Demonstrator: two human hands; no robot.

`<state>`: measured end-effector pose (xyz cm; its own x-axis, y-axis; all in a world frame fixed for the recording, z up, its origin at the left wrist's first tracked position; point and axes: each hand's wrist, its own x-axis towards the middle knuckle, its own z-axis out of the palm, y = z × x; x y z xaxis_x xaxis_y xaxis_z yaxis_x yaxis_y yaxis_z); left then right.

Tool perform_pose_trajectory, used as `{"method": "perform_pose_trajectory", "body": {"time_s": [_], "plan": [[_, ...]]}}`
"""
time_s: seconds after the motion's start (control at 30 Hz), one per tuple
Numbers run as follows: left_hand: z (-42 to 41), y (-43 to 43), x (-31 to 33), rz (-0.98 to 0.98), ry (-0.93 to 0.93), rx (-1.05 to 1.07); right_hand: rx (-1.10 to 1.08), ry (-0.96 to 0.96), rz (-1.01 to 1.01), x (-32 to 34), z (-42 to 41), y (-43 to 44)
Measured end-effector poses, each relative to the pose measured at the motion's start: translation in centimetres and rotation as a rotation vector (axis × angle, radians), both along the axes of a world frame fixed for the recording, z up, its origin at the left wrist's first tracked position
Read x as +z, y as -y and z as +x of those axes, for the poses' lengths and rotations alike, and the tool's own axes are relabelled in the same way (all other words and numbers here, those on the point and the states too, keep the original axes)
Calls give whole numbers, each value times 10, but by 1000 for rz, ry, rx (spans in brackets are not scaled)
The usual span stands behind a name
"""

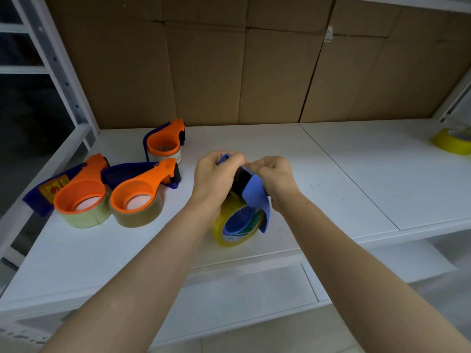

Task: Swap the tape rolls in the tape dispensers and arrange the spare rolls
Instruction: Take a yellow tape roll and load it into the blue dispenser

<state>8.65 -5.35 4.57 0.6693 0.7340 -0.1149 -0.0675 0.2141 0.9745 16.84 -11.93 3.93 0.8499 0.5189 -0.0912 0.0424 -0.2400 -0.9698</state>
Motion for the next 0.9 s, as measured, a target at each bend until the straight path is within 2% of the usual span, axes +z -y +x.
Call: {"method": "perform_pose_trajectory", "body": {"time_s": [0.17,0.27,0.47,0.57,0.63,0.7,0.77,0.83,0.9], "plan": [[6,2,-5,116,-6,109,-194,-147,169,-15,-1,-3],[6,3,-4,143,15,129,-241,-215,247,-18,-1,-3],[12,0,-6,37,50,124,-300,-328,346,-21,-1,-4],[10,-3,-6,-2,63,47,-305,-363,422,-24,-2,-2],[1,-10,-6,-23,131,-123,-281,-339,446,-26,-1,0],[-11,-22,-8,117,88,-287,-219,-273,412,-23,2,2],[-18,-25,-9,329,-71,-387,-165,-183,353,-17,5,3],[-18,-20,-9,465,-179,-361,-155,-91,319,-8,10,3],[-14,-15,-6,546,-198,-282,-163,47,293,6,16,3]]}}
